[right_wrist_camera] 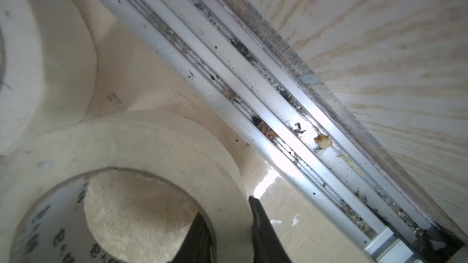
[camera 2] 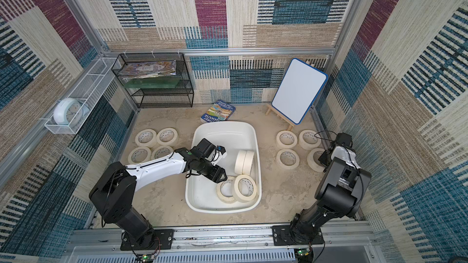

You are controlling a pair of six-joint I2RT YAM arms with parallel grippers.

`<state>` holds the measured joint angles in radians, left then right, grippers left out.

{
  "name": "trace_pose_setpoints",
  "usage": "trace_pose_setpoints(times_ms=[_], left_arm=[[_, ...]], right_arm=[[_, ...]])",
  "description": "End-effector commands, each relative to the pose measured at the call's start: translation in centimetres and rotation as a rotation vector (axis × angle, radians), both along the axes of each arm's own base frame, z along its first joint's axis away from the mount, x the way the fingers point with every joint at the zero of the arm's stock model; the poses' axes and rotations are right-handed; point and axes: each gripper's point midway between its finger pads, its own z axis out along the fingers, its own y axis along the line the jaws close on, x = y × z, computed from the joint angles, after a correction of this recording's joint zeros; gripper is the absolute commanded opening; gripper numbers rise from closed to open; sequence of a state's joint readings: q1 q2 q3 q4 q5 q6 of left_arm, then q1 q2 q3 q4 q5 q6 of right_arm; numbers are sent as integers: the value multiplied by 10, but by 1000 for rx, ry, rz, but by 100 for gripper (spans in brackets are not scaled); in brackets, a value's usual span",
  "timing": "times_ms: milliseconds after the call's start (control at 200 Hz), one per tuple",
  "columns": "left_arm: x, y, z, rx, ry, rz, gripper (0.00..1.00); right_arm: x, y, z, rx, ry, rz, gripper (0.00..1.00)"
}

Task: Take out the art tape in the storage box
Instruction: Place the art tape at the center of the board, then pick up the art tape from the storage box.

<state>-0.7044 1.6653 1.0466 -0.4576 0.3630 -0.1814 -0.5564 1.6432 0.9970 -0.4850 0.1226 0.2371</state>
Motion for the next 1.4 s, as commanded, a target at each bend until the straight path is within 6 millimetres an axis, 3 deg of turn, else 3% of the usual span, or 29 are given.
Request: trace_pose_setpoints(times_ms=[0,175,310,366,481,626,716,841,956,1142,1262,1392], left_arm=[[-6,6,-8,24,15,-7,75],[-13,12,-20,43,44,7,75],[-16,15,-24,56,53,12,75],[-16,15,-25,57,53,15,75],[-14,8,-26,43,61,14,75],[-18,-5,-31,57,74,-26,74],[-20,-9,-37,66,95,-44,71],[-22,-6,-44,105,116,-61,57],[-19,-6,-42,116,107,-53,35],[-9,-3,-29,148,63,-45,16],[-1,0,-18,184,25,-46,7],[7,7,-2,218,-25,-39,4]], right_arm=[[13,0,-2,-10,-15,16,0],[36,12,-20,-4,5,59,0],[49,17,-16,-32,-2,78,2],[50,16,-12,-41,-10,78,12],[48,16,2,-59,-28,90,48],[49,29,41,-75,-117,129,62],[53,57,67,-62,-172,231,67],[54,107,90,-43,-220,358,69],[50,156,93,24,-227,478,69],[34,228,87,69,-182,685,70],[28,254,94,101,-196,756,70],[29,265,101,102,-207,797,70]])
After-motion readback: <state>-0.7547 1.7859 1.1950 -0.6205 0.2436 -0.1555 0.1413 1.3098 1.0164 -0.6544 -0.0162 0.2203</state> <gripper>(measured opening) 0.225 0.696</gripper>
